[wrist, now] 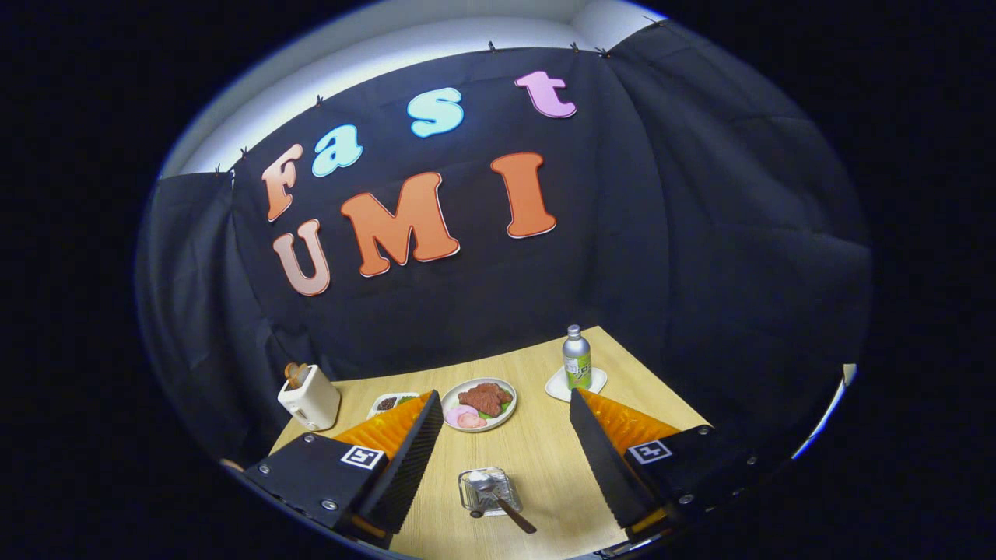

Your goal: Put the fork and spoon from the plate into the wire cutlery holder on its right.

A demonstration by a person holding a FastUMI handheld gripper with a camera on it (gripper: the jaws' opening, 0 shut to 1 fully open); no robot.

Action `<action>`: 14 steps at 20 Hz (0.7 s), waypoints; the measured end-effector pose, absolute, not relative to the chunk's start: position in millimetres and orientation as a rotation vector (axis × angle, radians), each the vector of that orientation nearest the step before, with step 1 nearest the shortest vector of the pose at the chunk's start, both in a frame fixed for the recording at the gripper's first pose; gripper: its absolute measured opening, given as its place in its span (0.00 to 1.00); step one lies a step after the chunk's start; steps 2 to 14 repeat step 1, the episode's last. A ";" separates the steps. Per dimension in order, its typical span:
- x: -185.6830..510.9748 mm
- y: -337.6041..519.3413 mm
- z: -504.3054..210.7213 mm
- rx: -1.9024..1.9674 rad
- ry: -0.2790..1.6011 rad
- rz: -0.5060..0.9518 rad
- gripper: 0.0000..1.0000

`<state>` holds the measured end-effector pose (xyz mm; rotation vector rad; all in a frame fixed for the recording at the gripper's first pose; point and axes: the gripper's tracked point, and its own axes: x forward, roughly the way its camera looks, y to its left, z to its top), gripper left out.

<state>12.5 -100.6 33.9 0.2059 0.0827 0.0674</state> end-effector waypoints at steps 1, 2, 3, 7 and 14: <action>9.0 -102.2 36.0 0.214 0.068 0.074 0.98; 9.0 -102.2 36.0 0.214 0.068 0.074 0.98; 9.0 -102.2 36.0 0.214 0.068 0.074 0.98; 9.0 -102.2 36.0 0.214 0.068 0.074 0.98; 9.0 -102.2 36.0 0.214 0.068 0.074 0.98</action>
